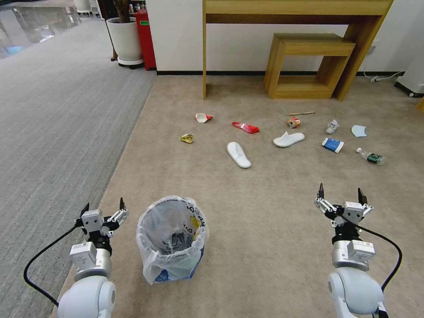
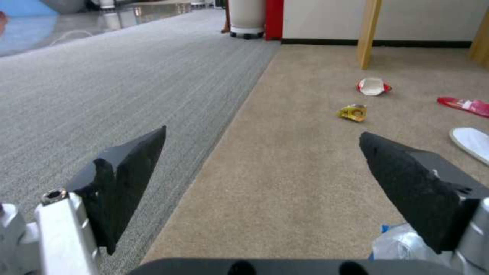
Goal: Pick up the trash bin and place the garbage on the floor into it.
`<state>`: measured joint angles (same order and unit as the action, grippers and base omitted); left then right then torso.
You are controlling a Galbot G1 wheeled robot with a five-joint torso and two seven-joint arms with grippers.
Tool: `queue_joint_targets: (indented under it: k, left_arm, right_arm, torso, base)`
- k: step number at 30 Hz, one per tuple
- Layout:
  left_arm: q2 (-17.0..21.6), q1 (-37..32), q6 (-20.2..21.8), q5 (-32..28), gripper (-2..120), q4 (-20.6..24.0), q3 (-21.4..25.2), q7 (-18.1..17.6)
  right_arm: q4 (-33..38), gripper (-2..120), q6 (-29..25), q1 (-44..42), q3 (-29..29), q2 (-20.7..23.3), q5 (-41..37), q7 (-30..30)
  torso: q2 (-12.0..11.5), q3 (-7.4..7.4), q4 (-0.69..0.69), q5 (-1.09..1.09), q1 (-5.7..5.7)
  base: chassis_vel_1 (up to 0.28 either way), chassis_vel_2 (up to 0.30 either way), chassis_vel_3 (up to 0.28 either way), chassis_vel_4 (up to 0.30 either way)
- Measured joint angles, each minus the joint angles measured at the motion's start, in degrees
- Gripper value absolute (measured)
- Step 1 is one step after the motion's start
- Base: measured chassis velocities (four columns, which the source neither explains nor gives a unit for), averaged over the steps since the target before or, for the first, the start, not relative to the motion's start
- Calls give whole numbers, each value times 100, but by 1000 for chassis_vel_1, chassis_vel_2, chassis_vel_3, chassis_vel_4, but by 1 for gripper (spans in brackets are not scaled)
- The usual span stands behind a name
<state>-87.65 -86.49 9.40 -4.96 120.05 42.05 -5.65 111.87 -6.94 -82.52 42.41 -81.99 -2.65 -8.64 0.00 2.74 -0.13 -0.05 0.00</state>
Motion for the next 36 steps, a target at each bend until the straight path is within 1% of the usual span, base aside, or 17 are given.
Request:
queue_joint_targets:
  k: [25, 29, 33, 36]
  left_arm:
    - [-12, -24, -24, 28, 100, 43, 0, 10]
    - [-9, -24, -17, 33, 100, 23, 0, 11]
    - [53, -31, 50, -13, 100, -15, -57, -37]
    - [192, -38, 222, -185, 99, 27, -118, -110]
  right_arm:
    - [25, 100, -16, -17, -6, 0, 11, -8]
    - [-3, 100, -103, -17, -37, -10, -32, -7]
    - [-3, 100, -120, -15, -56, 0, -121, 1]
    - [-9, 100, -120, -34, -42, 45, -149, 17]
  torso:
    - [0, 0, 0, 0, 0]
    - [0, 0, 0, 0, 0]
    - [0, 0, 0, 0, 0]
    - [0, 0, 0, 0, 0]
  base:
    - [-9, 13, 13, -11]
    - [0, 0, 0, 0]
    - [0, 0, 0, 0]
    - [0, 0, 0, 0]
